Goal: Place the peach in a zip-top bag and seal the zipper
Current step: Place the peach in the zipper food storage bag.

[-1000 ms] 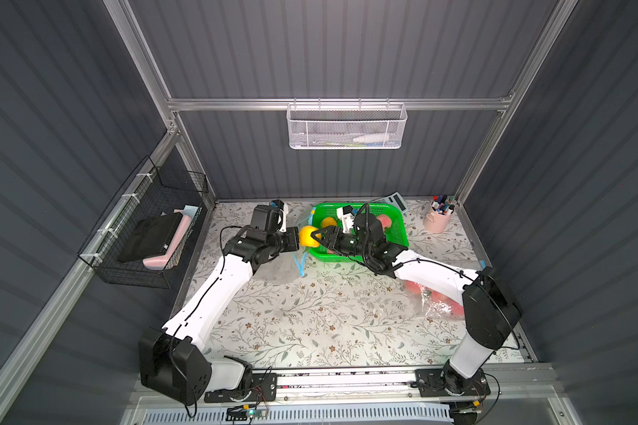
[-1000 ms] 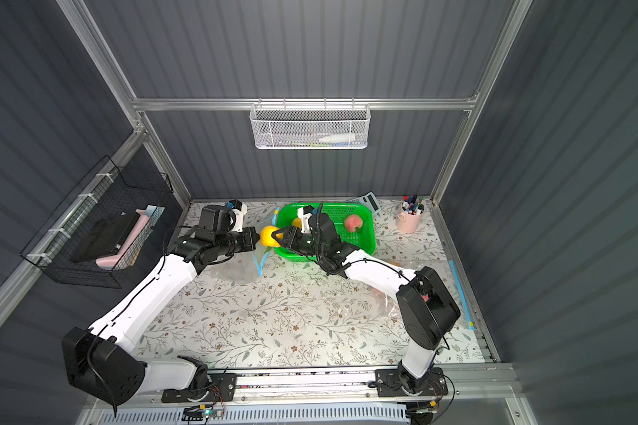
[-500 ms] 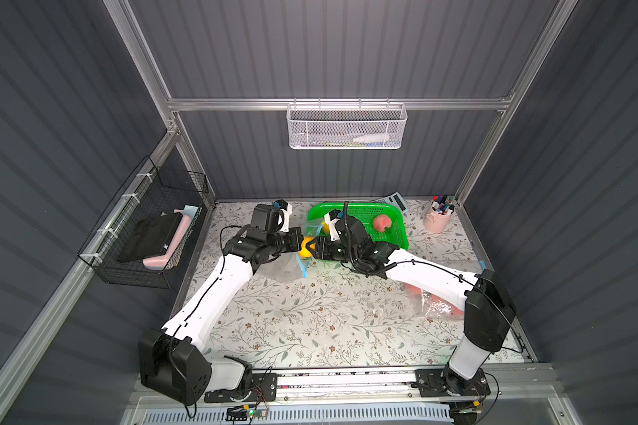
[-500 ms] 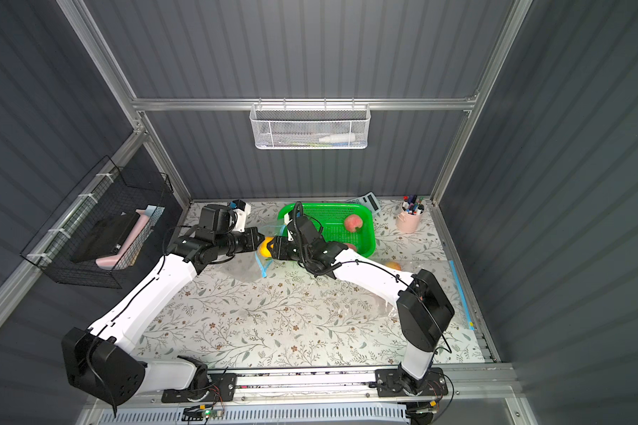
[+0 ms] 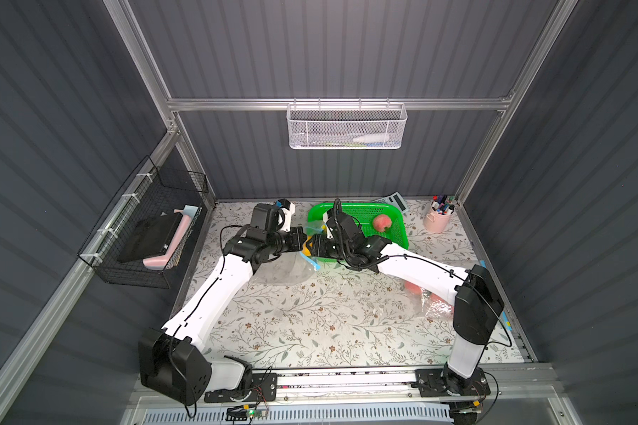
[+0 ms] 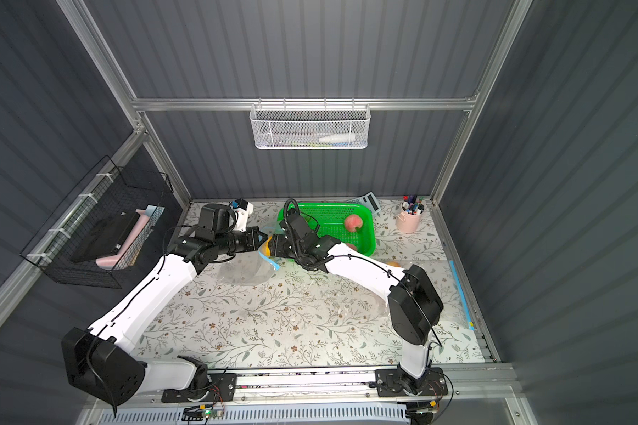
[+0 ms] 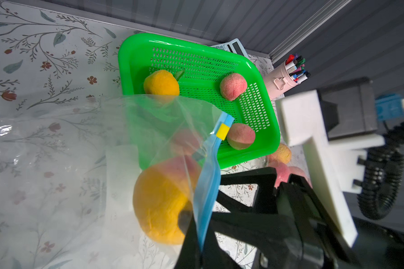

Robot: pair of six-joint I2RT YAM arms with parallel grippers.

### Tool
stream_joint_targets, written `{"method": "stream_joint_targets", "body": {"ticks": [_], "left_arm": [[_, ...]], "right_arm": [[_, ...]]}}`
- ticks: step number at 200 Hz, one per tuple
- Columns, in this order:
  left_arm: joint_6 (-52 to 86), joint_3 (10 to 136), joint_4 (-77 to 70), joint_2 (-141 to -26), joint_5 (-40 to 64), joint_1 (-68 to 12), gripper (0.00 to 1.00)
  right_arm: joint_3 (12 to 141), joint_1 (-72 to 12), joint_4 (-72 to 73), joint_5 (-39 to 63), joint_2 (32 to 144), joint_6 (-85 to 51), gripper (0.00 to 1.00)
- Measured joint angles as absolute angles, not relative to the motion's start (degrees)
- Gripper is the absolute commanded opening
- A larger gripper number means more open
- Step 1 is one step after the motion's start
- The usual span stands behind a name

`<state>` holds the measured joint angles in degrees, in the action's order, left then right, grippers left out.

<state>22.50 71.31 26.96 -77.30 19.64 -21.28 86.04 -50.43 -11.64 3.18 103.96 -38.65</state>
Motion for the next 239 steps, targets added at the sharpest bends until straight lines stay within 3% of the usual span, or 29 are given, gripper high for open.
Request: {"method": "stream_joint_targets", "body": {"ticks": [108, 177, 204, 239], "left_arm": [[22.5, 69.4, 25.8, -77.1, 19.4, -21.2, 0.00], [23.4, 68.7, 24.8, -75.9, 19.0, -20.1, 0.00], [23.6, 67.9, 24.2, -75.9, 18.9, -19.2, 0.00], [23.6, 67.7, 24.0, -75.9, 19.4, -19.0, 0.00]], "right_arm": [[80.7, -46.2, -4.1, 17.0, 103.6, -52.6, 0.63], [83.2, -48.4, -7.8, 12.5, 103.7, -46.1, 0.90], [82.3, -47.9, -7.0, 12.3, 101.8, -44.8, 0.89], [79.2, -46.8, -2.5, 14.5, 97.7, -45.0, 0.69]]}}
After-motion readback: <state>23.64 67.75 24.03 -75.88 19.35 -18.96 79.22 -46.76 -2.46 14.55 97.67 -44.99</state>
